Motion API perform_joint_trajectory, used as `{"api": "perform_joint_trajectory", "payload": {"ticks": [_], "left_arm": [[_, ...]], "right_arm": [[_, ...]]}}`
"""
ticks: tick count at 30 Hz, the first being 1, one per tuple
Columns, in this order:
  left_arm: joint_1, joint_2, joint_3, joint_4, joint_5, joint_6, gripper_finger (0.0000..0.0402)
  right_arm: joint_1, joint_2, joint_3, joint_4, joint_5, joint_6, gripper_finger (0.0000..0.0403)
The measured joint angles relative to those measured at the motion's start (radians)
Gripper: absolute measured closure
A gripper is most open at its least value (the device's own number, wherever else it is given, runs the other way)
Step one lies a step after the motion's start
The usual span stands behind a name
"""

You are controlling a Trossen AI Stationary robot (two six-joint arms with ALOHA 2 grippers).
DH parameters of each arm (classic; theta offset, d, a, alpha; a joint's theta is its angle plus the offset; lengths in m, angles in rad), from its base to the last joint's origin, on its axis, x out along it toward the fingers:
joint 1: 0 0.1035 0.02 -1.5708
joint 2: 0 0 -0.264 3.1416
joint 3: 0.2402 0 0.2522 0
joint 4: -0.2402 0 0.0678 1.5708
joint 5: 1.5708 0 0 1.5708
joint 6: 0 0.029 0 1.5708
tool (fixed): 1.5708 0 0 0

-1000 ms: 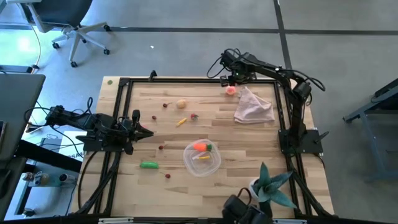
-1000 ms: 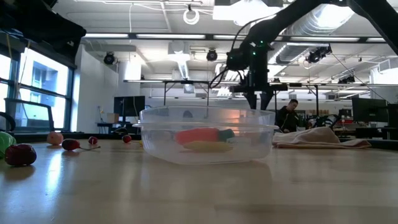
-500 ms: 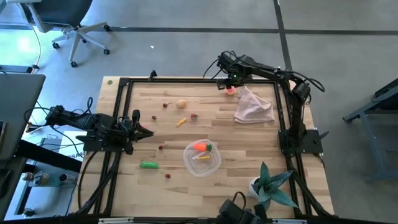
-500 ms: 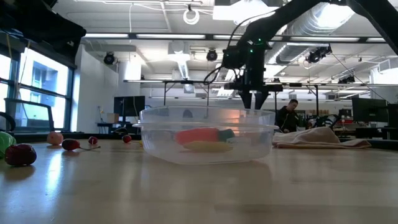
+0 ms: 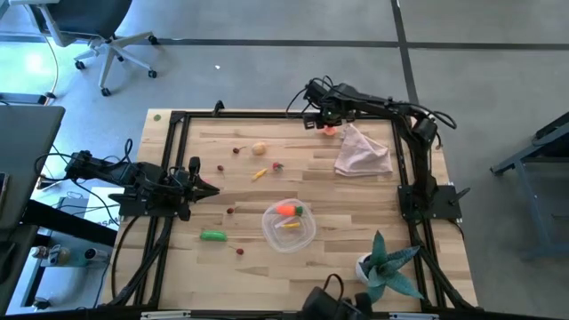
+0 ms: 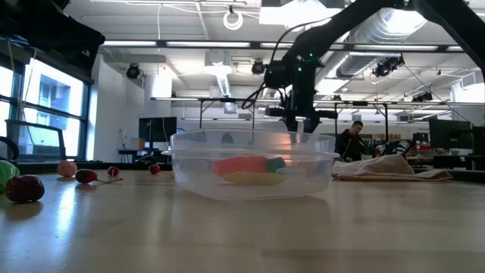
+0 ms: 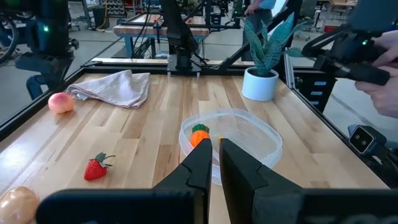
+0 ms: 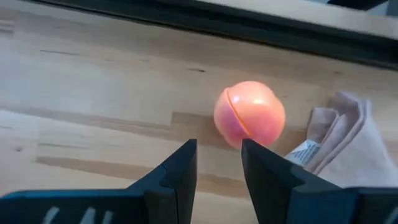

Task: Pick and placing Produce into tupperware
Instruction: Put the peach into the transparent bin

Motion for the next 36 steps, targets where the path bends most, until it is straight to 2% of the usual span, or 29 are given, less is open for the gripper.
{"api": "perform_joint_trajectory", "payload": {"ticks": [9, 21, 25, 30, 36], "left_arm": [[0.0, 0.0, 0.0, 0.0, 0.0, 0.0, 0.038], [0.0, 0.0, 0.0, 0.0, 0.0, 0.0, 0.038], [0.0, 0.0, 0.0, 0.0, 0.0, 0.0, 0.038], [0.0, 0.0, 0.0, 0.0, 0.0, 0.0, 0.038], [0.0, 0.0, 0.0, 0.0, 0.0, 0.0, 0.038]], "right_arm": [[-0.022, 0.008, 0.0, -0.026, -0.004, -0.034, 0.0276], [-0.04, 0.008, 0.0, -0.044, 0.017, -0.135, 0.0193], [-0.051, 0.007, -0.049, -0.007, 0.007, -0.15, 0.0174], [-0.081, 0.008, -0.135, 0.101, -0.058, -0.17, 0.0163], [-0.09, 0.008, -0.142, 0.132, -0.075, -0.203, 0.0149]]}}
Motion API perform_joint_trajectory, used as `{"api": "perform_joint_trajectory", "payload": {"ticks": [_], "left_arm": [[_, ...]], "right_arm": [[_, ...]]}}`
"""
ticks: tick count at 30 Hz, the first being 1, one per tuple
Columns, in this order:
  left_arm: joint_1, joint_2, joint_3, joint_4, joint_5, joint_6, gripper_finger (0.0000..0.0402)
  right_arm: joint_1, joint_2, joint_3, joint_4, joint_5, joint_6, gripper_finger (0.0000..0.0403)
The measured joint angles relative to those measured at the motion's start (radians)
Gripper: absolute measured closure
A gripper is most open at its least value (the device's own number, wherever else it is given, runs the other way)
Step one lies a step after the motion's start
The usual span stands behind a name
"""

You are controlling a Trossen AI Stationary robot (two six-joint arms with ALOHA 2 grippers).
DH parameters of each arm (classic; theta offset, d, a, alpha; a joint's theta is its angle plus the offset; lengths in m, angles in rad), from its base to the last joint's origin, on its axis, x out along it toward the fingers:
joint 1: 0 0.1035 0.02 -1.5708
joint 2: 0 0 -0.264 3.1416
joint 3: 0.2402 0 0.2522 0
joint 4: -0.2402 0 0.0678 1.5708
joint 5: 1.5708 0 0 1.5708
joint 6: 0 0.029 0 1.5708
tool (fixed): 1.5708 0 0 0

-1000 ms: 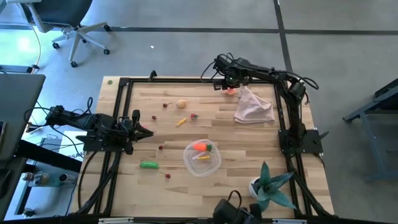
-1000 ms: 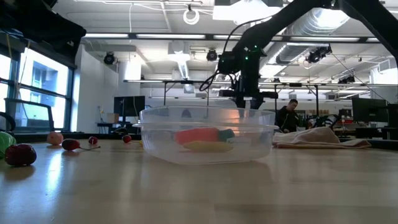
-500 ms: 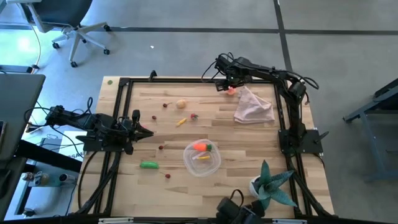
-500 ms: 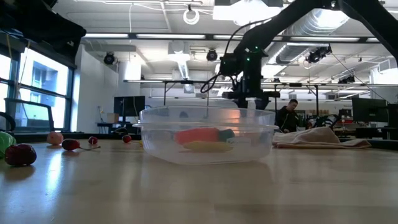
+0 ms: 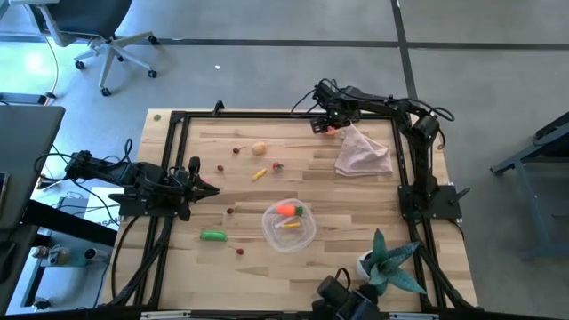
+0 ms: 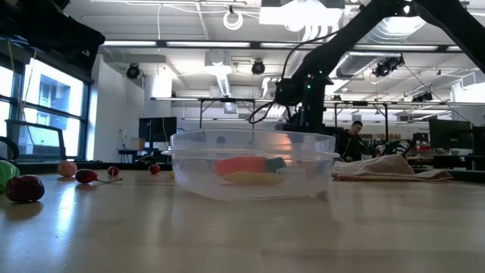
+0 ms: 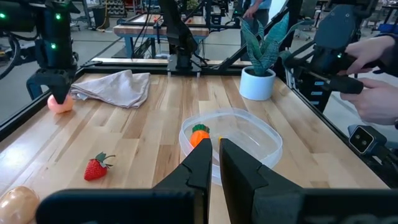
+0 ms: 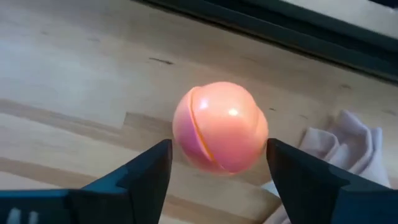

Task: Pick and placing Produce into tupperware
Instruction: Put the peach into the transparent bin

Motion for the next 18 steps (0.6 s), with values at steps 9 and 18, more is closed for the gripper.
{"api": "perform_joint_trajectory", "payload": {"ticks": [9, 18], "left_arm": [[0.0, 0.0, 0.0, 0.0, 0.0, 0.0, 0.038], [0.0, 0.0, 0.0, 0.0, 0.0, 0.0, 0.038]], "right_arm": [[0.0, 0.0, 0.0, 0.004, 0.004, -0.006, 0.0096], [0.0, 0.003, 0.0, 0.016, 0.029, -0.005, 0.0054]]}}
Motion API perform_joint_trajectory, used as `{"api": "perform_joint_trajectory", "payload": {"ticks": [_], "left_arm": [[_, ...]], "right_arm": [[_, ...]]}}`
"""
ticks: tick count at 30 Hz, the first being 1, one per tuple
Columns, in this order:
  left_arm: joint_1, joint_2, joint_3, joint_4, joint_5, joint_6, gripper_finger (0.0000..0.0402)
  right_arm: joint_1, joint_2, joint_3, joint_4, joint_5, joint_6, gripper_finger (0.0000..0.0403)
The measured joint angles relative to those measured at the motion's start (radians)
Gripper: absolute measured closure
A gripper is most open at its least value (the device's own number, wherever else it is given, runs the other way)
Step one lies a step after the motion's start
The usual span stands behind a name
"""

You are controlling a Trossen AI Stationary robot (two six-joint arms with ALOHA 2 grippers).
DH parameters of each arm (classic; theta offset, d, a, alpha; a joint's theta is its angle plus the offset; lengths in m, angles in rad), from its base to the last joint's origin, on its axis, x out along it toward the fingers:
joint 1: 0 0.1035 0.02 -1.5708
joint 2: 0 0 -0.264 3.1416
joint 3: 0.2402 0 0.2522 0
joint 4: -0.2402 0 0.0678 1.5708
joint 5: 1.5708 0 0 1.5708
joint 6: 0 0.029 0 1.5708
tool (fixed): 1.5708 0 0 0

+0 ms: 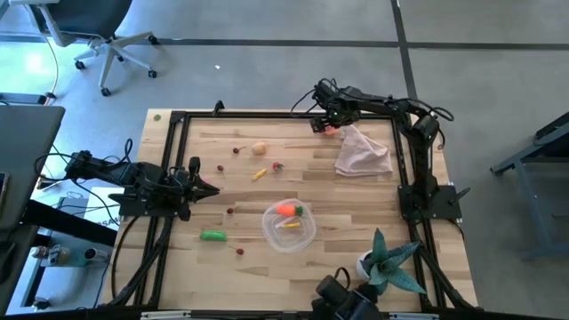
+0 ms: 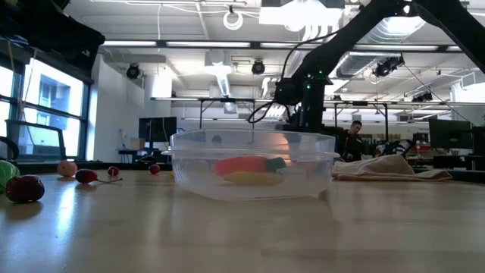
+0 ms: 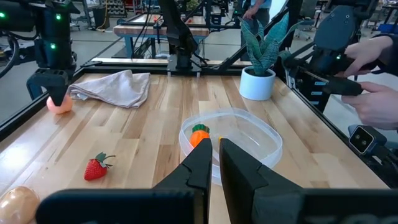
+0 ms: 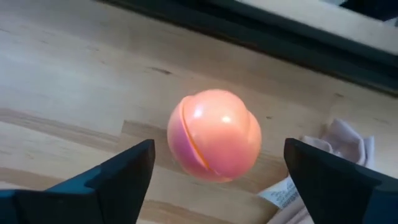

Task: Pick and placing Produce into tupperware
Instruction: Put the peach into the transparent bin

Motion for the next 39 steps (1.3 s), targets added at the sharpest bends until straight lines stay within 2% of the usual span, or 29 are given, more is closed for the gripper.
{"api": "perform_joint_trajectory", "payload": {"ticks": [6, 31, 39], "left_arm": [[0.0, 0.0, 0.0, 0.0, 0.0, 0.0, 0.038], [0.0, 0.0, 0.0, 0.0, 0.0, 0.0, 0.038], [0.0, 0.0, 0.0, 0.0, 0.0, 0.0, 0.038]], "right_arm": [[-0.002, 0.021, 0.0, 0.004, -0.001, 0.001, 0.0043], [-0.004, 0.051, 0.0, 0.053, -0.009, 0.033, 0.0043], [-0.004, 0.051, 0.0, 0.046, -0.007, 0.044, 0.0078]]}}
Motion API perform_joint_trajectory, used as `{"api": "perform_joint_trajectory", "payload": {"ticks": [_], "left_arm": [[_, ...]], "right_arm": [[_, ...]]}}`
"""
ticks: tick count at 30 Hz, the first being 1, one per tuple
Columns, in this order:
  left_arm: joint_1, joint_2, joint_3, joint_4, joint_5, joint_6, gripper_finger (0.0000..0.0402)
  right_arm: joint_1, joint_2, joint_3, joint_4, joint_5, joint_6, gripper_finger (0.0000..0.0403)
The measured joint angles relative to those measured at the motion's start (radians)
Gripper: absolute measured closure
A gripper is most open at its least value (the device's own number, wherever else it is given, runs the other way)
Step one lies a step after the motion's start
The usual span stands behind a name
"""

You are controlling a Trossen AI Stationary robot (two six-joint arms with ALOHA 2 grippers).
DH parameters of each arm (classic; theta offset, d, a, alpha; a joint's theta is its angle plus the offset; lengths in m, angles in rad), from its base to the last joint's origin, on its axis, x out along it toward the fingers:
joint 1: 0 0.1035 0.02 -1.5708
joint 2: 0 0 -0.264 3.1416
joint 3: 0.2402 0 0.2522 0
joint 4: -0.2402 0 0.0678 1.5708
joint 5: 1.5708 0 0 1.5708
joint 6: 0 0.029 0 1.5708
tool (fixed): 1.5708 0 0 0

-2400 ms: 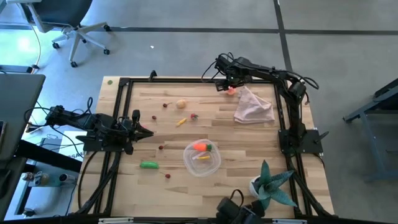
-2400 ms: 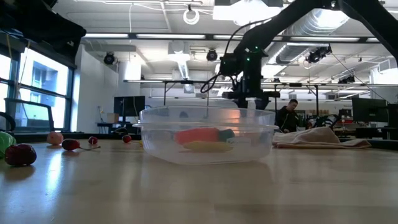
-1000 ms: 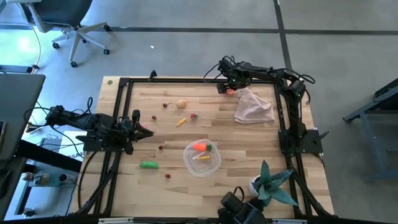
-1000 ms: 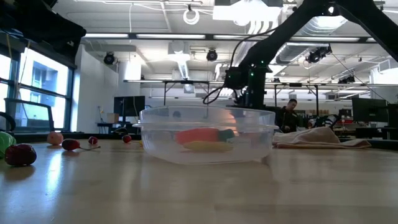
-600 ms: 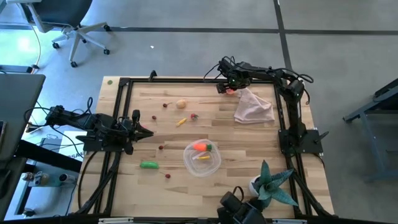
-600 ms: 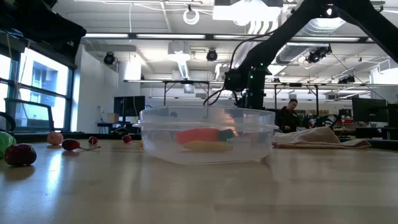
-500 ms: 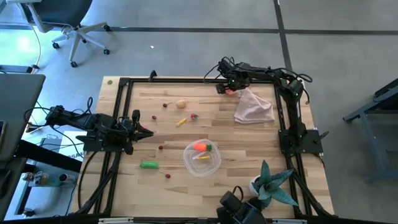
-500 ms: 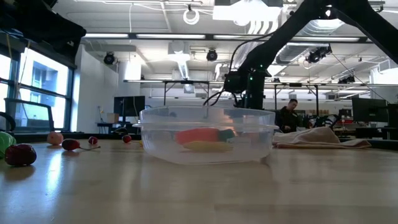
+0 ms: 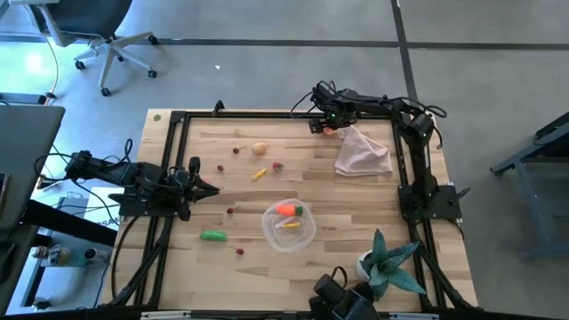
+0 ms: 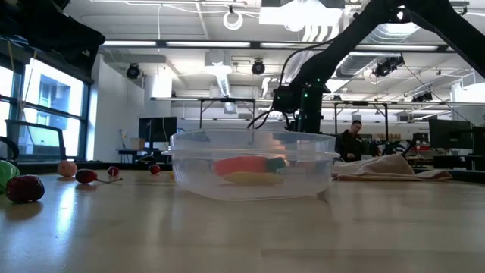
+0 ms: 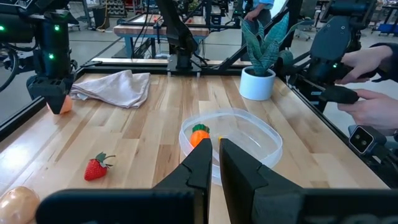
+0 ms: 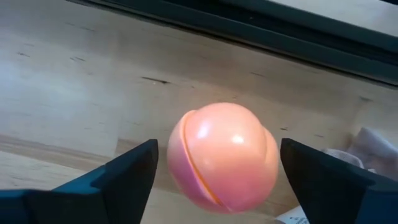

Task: Pick and placing Produce into tupperware
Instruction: Put the peach into the transparent bin

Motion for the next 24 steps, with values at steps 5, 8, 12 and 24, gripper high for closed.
{"api": "perform_joint_trajectory", "payload": {"ticks": [5, 8, 12, 24], "left_arm": [[0.0, 0.0, 0.0, 0.0, 0.0, 0.0, 0.038], [0.0, 0.0, 0.0, 0.0, 0.0, 0.0, 0.038], [0.0, 0.0, 0.0, 0.0, 0.0, 0.0, 0.038], [0.0, 0.0, 0.0, 0.0, 0.0, 0.0, 0.038]], "right_arm": [[0.001, 0.0, 0.0, -0.002, 0.0, 0.01, 0.0096], [0.001, 0.0, 0.0, -0.003, 0.0, 0.015, 0.0098], [0.002, 0.0, 0.0, -0.007, 0.0, 0.016, 0.0103], [0.009, -0.002, 0.001, -0.008, 0.0, 0.025, 0.0152]]}}
